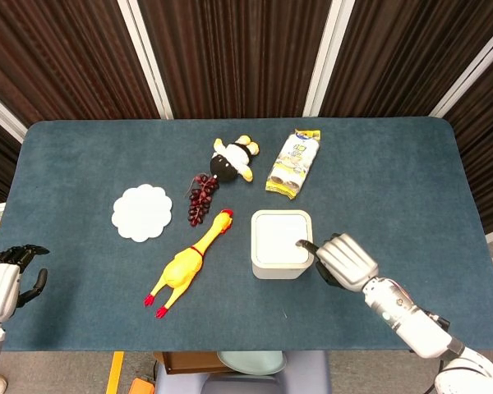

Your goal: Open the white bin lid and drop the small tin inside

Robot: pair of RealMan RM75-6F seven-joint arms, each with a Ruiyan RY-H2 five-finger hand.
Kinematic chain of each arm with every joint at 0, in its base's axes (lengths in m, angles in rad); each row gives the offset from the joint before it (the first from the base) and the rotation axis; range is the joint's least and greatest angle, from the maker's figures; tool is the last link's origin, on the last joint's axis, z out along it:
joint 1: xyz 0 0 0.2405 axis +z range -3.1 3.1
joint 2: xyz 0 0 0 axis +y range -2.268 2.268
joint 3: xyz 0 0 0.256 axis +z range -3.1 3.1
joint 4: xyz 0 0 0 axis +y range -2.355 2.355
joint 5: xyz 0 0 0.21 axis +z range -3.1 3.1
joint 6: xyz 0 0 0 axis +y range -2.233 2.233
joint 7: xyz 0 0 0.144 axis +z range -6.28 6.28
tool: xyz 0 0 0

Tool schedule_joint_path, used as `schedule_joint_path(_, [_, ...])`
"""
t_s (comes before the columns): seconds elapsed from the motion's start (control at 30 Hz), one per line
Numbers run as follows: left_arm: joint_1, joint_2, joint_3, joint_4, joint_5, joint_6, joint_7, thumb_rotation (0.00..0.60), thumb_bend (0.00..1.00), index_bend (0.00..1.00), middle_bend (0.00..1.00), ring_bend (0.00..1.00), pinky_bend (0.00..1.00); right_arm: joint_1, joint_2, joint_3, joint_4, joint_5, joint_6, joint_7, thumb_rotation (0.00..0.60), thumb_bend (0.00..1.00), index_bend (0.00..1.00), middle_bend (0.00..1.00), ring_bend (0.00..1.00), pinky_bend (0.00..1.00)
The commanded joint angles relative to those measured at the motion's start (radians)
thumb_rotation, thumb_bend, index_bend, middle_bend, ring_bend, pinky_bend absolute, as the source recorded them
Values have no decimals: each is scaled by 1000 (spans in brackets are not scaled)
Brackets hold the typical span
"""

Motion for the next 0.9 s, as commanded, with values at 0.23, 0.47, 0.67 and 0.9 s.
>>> schedule_joint_path(0.23, [0, 0, 1, 0, 0, -2, 0, 600, 460, 377, 392, 373, 476, 12, 6, -9, -6, -4, -27, 34, 600, 729, 332, 771, 652, 591])
schedule_joint_path(0.47, [0, 1, 0, 0, -1, -2, 0, 600, 461, 377, 391, 373, 475, 18, 13, -16, -5, -10, -39, 50, 600, 729, 333, 771, 652, 591])
schedule_joint_path(0.67, [1, 0, 1, -2, 6, 5, 3, 600, 460, 377, 392, 373, 476, 16, 2, -22, 9, -10, -30, 36, 600, 729, 333, 771, 652, 591])
schedule_joint_path(0.9, [0, 0, 0, -1, 0, -2, 1, 600, 461, 377, 392, 373, 475, 22, -3, -25, 17, -6, -40, 50, 600, 729, 333, 771, 652, 591])
